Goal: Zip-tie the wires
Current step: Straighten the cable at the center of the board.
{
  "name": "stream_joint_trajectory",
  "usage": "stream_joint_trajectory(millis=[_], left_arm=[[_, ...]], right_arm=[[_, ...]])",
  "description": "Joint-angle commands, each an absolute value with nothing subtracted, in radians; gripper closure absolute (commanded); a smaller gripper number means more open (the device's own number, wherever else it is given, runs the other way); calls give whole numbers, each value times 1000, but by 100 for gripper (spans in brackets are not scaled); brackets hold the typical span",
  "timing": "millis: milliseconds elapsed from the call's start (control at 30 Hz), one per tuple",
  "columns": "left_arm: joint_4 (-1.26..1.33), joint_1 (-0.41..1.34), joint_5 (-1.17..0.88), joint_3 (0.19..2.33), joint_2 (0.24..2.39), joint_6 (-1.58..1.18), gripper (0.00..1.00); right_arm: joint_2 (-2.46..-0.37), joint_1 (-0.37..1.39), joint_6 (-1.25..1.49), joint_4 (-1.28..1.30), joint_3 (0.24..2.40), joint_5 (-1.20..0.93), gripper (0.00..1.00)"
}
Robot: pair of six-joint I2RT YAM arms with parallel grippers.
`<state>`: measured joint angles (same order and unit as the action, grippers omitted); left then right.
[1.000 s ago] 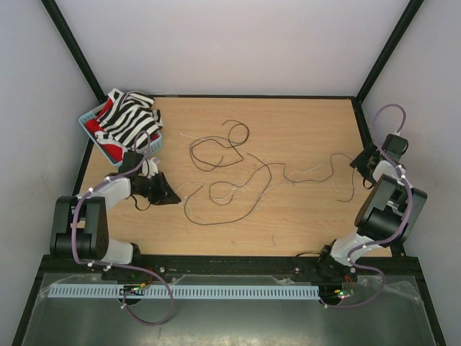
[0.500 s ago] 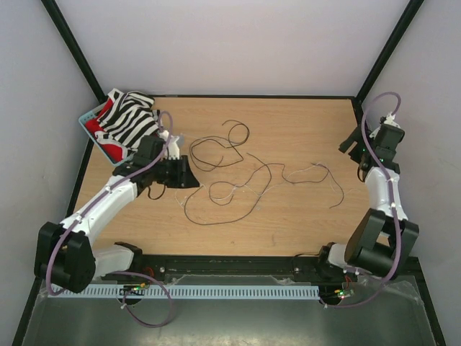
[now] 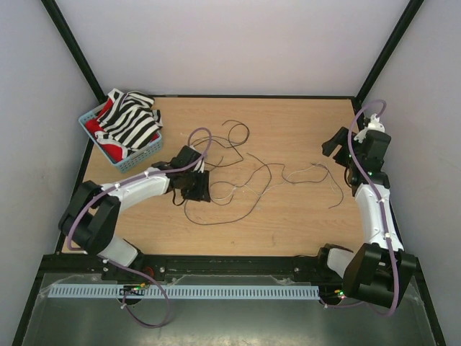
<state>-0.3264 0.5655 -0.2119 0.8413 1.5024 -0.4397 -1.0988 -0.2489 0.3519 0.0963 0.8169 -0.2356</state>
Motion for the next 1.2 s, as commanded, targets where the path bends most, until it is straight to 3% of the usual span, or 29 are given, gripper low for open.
stream_joint_trajectory(millis=[0, 1167], left_arm=[[-303, 599, -96, 906, 1552, -484, 57], [-367, 732, 123, 1032, 1779, -472, 64]], right_arm=[[-1079, -245, 356, 78, 797, -250, 13], [-1090, -245, 337, 65, 799, -273, 13]])
